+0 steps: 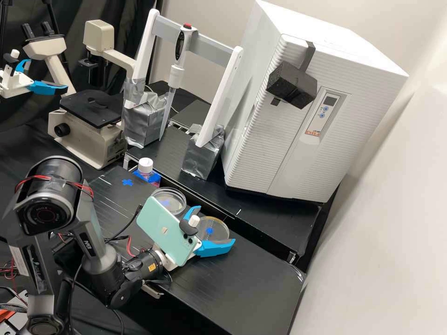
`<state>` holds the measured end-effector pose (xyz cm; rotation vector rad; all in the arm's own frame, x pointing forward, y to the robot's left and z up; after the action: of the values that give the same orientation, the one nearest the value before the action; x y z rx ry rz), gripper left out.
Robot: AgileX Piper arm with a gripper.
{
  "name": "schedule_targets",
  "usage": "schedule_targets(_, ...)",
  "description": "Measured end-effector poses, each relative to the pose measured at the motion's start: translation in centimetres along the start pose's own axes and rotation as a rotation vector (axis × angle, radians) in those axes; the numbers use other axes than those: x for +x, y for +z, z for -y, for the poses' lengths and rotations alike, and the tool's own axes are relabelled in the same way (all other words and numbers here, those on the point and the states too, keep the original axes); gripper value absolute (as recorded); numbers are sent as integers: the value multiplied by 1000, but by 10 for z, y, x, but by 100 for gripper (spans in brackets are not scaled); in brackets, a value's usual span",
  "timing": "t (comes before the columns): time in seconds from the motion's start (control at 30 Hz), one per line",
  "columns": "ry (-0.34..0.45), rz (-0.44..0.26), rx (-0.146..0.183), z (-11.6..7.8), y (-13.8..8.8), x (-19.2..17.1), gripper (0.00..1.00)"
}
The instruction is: Close the lid
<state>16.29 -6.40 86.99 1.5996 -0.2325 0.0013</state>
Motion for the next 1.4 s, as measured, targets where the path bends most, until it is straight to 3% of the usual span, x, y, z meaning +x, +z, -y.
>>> schedule_targets(0.7,14,4,3,-4,0,-3,0)
schedule_targets(0.93,37,-10,41,-12,-16,-17,0)
schedule_targets(1.13,30,-112,18,-3,-41,-31,0)
schedule_targets(1.4,-61,-269,-66,10,-68,-37,0)
